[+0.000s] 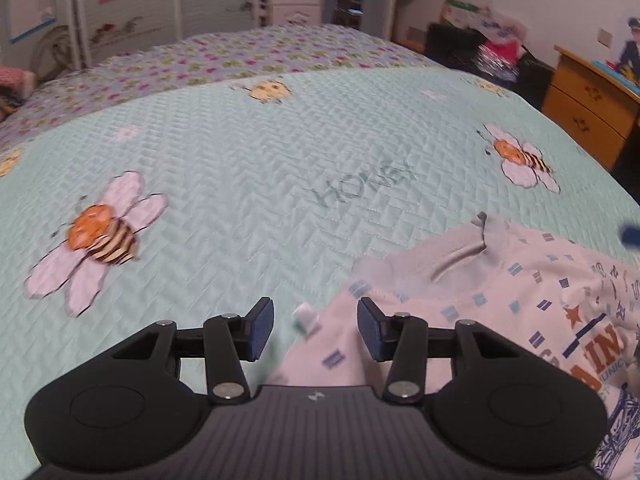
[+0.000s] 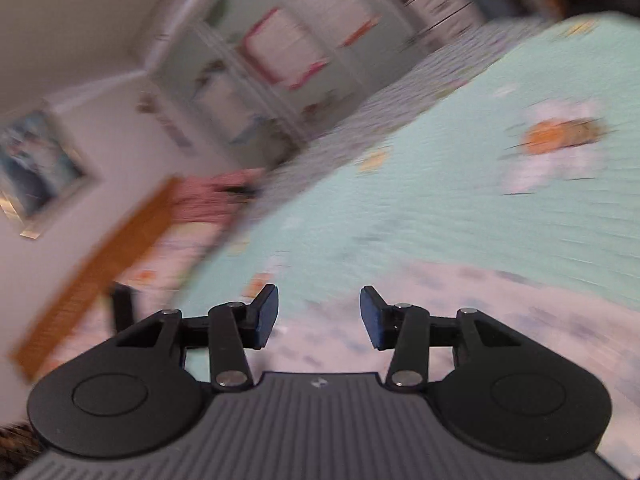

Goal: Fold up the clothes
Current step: 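Grasp the sleeper collar with the left gripper while the right gripper releases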

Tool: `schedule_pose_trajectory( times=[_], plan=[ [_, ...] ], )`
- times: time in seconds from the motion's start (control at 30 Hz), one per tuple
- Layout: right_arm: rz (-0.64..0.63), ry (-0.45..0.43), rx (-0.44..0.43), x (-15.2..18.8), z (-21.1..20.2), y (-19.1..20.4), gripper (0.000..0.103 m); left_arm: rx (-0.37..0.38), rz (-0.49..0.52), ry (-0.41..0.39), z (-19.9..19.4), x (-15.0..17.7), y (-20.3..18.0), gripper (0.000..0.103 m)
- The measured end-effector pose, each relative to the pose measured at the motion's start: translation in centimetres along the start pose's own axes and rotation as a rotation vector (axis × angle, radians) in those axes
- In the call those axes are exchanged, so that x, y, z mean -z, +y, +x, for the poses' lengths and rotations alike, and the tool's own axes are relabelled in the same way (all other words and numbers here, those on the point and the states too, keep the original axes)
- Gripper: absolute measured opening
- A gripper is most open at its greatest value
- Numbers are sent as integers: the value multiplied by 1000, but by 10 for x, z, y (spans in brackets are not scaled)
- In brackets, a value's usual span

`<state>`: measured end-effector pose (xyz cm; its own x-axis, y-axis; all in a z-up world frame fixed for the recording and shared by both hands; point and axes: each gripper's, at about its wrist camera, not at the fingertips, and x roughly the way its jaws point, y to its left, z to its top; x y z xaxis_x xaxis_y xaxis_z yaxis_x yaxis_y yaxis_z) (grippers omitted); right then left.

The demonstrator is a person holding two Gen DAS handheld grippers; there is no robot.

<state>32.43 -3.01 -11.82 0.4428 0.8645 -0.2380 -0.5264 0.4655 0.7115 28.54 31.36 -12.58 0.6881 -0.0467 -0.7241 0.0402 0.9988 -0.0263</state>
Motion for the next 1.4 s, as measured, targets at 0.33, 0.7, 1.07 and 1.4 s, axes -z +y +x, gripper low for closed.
schedule_pose_trajectory(
  times=[0.33, 0.7, 1.07, 1.4],
  plan=[
    [67, -183, -231, -25, 28, -41, 65, 132, 110, 88, 35, -7, -14, 36],
    [-90, -214, 155, -25, 15, -48, 68, 150, 127, -158, -40, -6, -40, 4],
    [-343, 9, 391, -7, 50, -32, 67, -65, 167, -198, -41, -16, -52, 4],
    [-420, 153, 406, 8, 65, -23, 67, -109, 93, -16, 16, -15, -31, 4]
  ],
)
